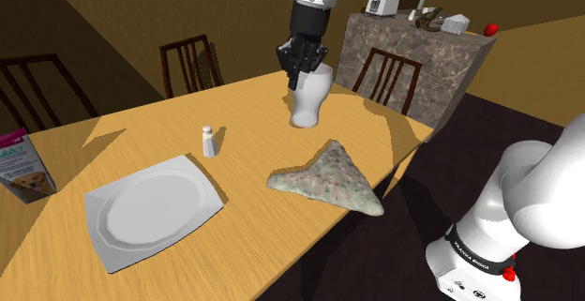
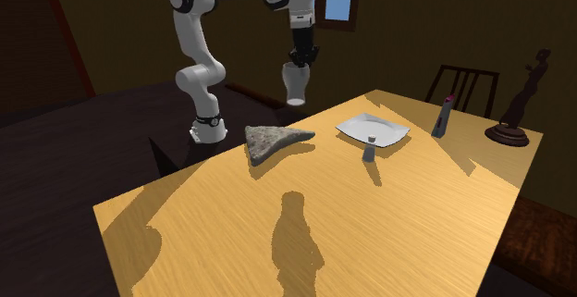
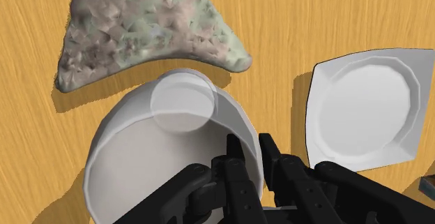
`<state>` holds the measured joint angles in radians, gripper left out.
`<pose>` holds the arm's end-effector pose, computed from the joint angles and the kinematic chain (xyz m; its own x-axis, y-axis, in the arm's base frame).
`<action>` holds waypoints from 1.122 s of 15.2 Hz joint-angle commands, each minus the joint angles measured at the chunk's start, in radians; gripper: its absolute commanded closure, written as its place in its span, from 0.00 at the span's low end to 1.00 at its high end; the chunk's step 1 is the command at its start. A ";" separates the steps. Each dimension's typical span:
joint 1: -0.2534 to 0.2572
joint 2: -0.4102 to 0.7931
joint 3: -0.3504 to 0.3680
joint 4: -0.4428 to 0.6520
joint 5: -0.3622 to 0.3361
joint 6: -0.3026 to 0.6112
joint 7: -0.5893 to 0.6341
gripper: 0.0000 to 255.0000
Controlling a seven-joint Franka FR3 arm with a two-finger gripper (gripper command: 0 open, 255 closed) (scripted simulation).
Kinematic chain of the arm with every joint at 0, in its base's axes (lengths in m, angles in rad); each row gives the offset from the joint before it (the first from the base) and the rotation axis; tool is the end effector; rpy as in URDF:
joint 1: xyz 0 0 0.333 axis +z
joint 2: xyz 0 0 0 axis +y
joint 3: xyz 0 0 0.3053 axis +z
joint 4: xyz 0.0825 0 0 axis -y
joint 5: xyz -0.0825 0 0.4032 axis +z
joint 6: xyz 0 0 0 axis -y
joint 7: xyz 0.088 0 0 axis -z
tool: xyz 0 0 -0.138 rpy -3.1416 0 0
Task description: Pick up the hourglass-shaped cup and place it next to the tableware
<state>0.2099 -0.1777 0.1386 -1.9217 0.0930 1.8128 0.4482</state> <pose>0.4993 0.1964 0.5275 0.9921 -0.1213 0.0309 -0.1181 -0.9890 -0.0893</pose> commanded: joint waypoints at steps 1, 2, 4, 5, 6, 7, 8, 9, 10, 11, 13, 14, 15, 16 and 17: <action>0.019 -0.009 0.026 -0.004 0.003 0.000 0.046 1.00; 0.029 -0.013 0.041 -0.008 0.004 0.002 0.069 1.00; 0.048 -0.017 0.070 -0.011 0.007 0.005 0.117 1.00; 0.058 -0.017 0.085 -0.011 0.008 0.006 0.141 1.00; 0.068 -0.017 0.100 -0.010 0.009 0.008 0.166 1.00; 0.077 -0.015 0.115 -0.008 0.010 0.009 0.190 1.00; 0.087 -0.013 0.130 -0.004 0.010 0.010 0.215 1.00; 0.097 -0.009 0.145 0.000 0.010 0.011 0.240 1.00; 0.107 -0.004 0.161 0.006 0.009 0.012 0.265 1.00; 0.116 0.002 0.176 0.013 0.008 0.013 0.291 1.00; 0.135 0.017 0.207 0.030 0.003 0.014 0.343 1.00; 0.145 0.026 0.223 0.040 0.000 0.014 0.369 1.00; 0.145 0.026 0.223 0.026 0.000 0.028 0.368 1.00; 0.146 0.025 0.223 0.012 0.001 0.041 0.367 1.00; 0.146 0.025 0.224 -0.001 0.001 0.054 0.367 1.00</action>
<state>0.3543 -0.1505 0.3603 -1.9082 0.0934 1.8534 0.8119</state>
